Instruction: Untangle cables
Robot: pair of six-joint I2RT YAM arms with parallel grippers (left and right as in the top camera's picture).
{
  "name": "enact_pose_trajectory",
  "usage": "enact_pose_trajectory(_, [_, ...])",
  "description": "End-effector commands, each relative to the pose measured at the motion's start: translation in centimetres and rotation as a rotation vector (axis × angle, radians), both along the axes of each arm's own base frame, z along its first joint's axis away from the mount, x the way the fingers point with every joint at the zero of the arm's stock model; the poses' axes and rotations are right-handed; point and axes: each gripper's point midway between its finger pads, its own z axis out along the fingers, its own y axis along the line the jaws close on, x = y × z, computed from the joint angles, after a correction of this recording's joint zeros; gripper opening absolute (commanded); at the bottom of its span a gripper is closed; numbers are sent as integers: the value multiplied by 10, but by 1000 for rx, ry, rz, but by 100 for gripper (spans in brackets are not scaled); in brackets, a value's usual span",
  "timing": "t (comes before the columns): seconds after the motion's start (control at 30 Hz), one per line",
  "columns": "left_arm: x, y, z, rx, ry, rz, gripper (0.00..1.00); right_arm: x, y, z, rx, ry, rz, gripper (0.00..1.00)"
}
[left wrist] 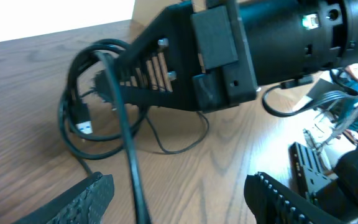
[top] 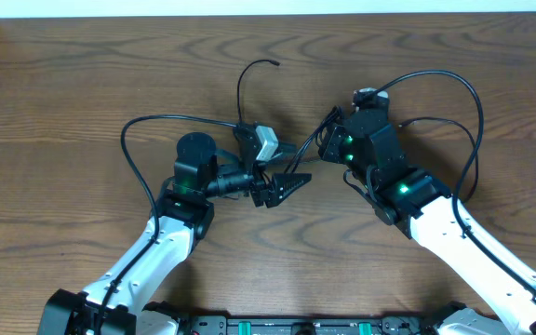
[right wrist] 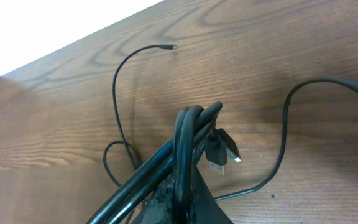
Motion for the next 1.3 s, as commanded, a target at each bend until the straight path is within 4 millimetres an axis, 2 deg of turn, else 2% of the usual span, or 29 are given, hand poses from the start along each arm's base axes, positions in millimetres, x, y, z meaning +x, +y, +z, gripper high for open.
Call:
enact_pose_trajectory(0.0, [-2, -2, 5, -7, -9, -16, 72, -1, 5, 0, -23, -5, 51, 1])
enact_pose_trajectory(0.2, [1, -2, 4, -3, -11, 2, 72, -9, 21, -1, -36, -11, 130, 1])
enact_pose_trajectory(0.23, [1, -2, 4, -3, -11, 1, 59, -12, 24, 0, -38, -13, 141, 1])
enact_pose_trajectory(0.3, [1, -2, 4, -3, -11, 1, 45, -13, 27, 0, -37, -14, 148, 1])
enact_pose_trajectory(0.43, [2, -1, 4, -2, -12, 4, 41, -17, 33, 0, -36, -16, 164, 1])
enact_pose_trajectory(0.5, [5, -1, 3, 3, -13, 21, 33, -17, 33, 0, -36, -16, 164, 1])
enact_pose_trajectory(0.93, [7, 0, 3, 6, -13, 34, 33, -18, 37, 2, -21, -20, 183, 1])
enact_pose_trajectory(1.0, [7, 0, 3, 6, -14, 35, 25, -18, 37, 2, -21, -20, 183, 1])
enact_pose_trajectory(1.07, [7, 0, 3, 6, -14, 34, 8, -18, 37, 2, -23, -18, 183, 1])
enact_pose_trajectory(1.27, [7, 0, 3, 7, -17, 35, 8, -18, 37, 2, -23, -17, 183, 1])
